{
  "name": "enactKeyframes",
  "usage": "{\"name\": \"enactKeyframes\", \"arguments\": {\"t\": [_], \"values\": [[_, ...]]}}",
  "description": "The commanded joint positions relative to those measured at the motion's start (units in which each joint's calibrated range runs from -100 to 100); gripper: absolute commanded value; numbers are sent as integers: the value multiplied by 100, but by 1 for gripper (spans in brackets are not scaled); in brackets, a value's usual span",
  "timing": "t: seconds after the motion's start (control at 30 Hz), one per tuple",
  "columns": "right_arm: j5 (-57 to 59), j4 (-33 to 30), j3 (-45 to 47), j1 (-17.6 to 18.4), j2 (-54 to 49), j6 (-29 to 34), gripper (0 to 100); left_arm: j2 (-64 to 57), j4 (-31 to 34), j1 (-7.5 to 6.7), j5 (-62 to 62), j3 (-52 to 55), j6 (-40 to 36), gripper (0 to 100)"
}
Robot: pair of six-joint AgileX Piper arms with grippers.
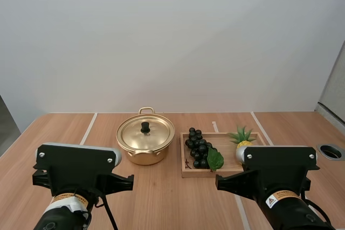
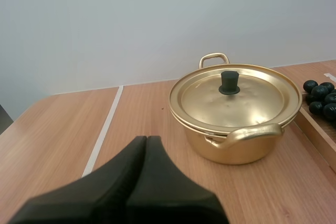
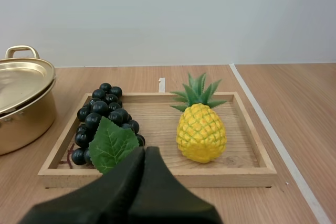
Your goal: Open the pot, put the pineapple inside, and close it
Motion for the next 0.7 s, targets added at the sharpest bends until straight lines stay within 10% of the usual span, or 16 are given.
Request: {"name": "enactKeyframes", "arguments": {"t": [0.0, 0.67], "values": [[-112, 18, 7, -3, -34, 16, 0, -23, 32, -124, -129, 3, -42, 0], [-112, 18, 7, -3, -34, 16, 0, -23, 32, 29, -129, 3, -42, 0]]}}
